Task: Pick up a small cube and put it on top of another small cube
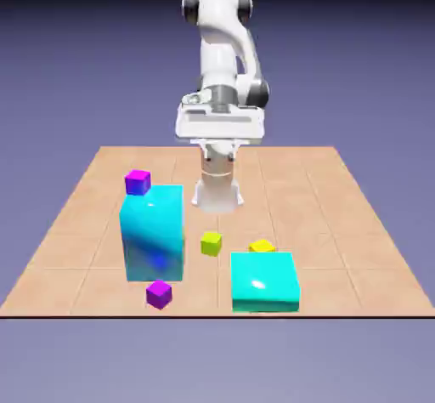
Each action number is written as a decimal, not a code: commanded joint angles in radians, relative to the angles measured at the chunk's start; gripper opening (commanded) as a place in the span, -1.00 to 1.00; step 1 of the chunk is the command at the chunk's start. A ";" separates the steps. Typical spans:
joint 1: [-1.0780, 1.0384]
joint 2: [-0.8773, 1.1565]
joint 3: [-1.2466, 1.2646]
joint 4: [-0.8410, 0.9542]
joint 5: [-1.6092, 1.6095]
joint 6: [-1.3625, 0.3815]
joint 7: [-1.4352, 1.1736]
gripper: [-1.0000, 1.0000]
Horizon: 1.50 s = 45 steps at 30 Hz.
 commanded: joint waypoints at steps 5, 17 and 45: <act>-0.105 0.011 0.174 -0.016 0.217 -0.013 0.214 0.00; -0.365 0.040 0.575 -0.060 0.724 -0.044 0.736 0.00; -0.972 0.108 1.509 -0.163 1.909 -0.118 1.953 0.00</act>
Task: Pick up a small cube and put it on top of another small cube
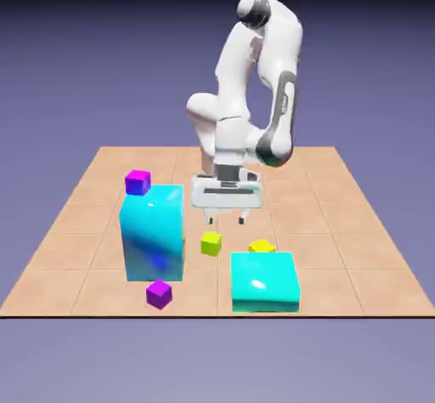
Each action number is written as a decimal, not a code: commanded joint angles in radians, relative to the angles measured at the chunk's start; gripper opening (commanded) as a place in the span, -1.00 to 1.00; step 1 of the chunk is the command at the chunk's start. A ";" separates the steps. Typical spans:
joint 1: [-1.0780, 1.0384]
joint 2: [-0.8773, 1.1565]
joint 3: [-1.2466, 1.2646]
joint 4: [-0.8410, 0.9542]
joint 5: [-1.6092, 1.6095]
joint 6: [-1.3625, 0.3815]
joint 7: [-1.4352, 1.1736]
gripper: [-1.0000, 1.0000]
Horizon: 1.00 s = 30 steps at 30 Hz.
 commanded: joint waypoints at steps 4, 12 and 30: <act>-0.097 0.010 0.064 -0.034 0.099 -0.011 0.154 0.00; -0.263 -0.135 0.292 -0.009 0.254 -0.110 0.151 0.00; -0.295 -0.165 0.330 0.001 0.276 -0.135 0.145 -1.00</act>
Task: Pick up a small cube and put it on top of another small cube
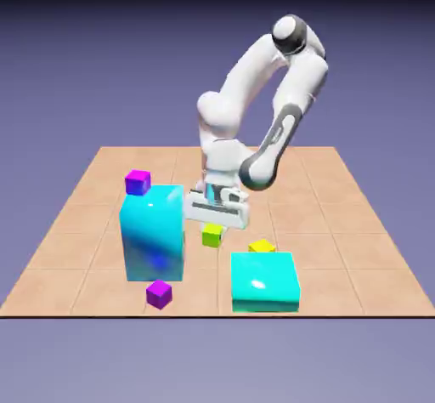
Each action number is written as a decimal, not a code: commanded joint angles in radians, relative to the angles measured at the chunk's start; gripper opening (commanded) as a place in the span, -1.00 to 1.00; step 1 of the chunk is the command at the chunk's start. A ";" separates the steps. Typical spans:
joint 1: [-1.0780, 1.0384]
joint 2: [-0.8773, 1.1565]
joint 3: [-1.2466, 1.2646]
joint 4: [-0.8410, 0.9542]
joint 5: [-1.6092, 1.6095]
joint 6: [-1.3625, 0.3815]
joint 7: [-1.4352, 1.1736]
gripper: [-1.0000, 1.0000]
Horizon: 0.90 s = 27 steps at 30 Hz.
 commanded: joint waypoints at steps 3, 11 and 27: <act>0.092 0.086 -0.109 -0.031 -0.063 0.072 0.019 -1.00; 0.260 0.210 -0.396 0.009 -0.358 0.004 -0.157 -1.00; 0.673 0.343 -0.976 0.097 -1.041 -0.213 -0.783 -1.00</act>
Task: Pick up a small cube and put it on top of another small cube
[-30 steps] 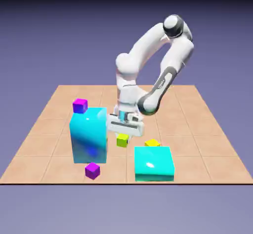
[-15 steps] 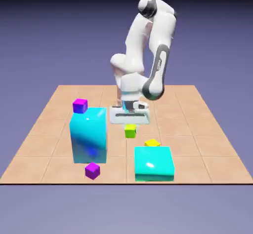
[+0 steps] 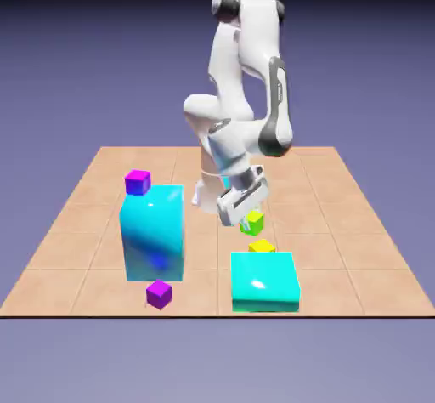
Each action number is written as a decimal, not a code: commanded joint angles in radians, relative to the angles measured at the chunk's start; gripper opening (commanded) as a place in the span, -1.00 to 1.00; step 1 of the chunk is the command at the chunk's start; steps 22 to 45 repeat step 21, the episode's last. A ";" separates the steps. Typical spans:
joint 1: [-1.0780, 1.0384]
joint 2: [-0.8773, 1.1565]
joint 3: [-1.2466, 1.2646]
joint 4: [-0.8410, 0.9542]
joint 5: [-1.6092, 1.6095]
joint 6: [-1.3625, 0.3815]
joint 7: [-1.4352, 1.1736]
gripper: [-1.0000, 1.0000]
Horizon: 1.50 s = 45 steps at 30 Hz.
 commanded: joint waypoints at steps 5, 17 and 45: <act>0.140 0.037 -0.181 0.020 -0.214 -0.060 -0.205 -1.00; 0.235 0.371 -0.206 0.054 -0.193 0.236 -0.382 -1.00; 0.231 0.339 -0.210 0.050 -0.202 0.206 -0.372 1.00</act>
